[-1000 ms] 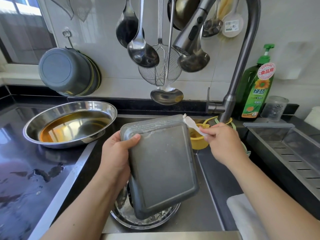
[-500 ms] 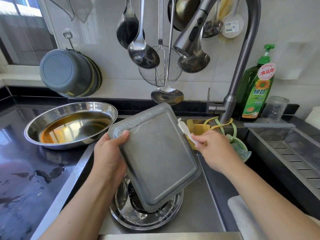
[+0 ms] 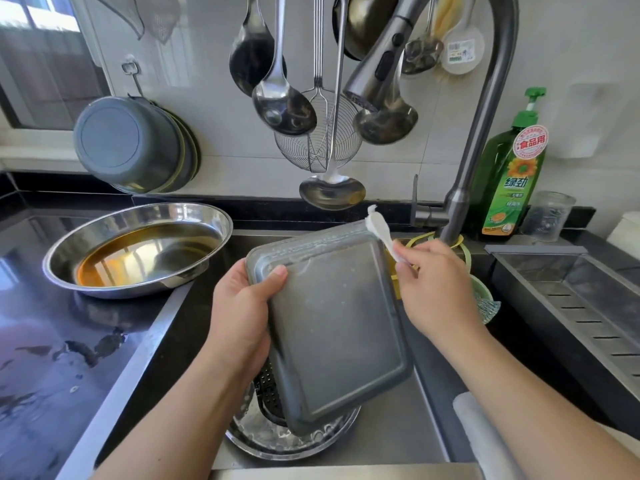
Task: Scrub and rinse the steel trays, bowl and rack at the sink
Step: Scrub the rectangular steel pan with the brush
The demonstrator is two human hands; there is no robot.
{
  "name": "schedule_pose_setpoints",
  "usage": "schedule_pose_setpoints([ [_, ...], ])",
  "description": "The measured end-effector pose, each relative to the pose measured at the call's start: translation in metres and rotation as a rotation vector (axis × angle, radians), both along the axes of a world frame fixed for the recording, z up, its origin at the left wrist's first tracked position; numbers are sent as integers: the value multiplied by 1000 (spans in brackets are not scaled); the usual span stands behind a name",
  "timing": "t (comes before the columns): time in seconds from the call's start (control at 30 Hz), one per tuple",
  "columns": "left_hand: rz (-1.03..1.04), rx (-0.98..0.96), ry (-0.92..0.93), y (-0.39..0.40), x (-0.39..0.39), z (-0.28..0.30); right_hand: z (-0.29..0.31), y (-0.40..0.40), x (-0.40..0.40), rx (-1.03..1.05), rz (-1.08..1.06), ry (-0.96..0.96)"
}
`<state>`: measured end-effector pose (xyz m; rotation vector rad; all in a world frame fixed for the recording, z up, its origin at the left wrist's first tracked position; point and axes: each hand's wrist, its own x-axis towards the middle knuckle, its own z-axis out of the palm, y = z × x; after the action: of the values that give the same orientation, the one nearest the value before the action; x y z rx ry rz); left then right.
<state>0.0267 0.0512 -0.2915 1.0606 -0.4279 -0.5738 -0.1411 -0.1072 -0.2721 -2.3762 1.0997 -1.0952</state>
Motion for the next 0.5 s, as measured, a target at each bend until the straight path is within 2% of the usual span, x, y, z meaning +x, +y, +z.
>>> schedule_pose_setpoints([
  [0.13, 65, -17, -36, 0, -1, -2, -5, 24, 13, 15, 200, 31],
  [0.3, 71, -52, -22, -1, 2, -2, -4, 6, 9, 0, 57, 48],
  [0.43, 65, -78, 54, 0, 3, -3, -6, 29, 12, 64, 292, 90],
  [0.5, 56, -84, 96, 1, 4, -3, -6, 21, 12, 72, 247, 83],
])
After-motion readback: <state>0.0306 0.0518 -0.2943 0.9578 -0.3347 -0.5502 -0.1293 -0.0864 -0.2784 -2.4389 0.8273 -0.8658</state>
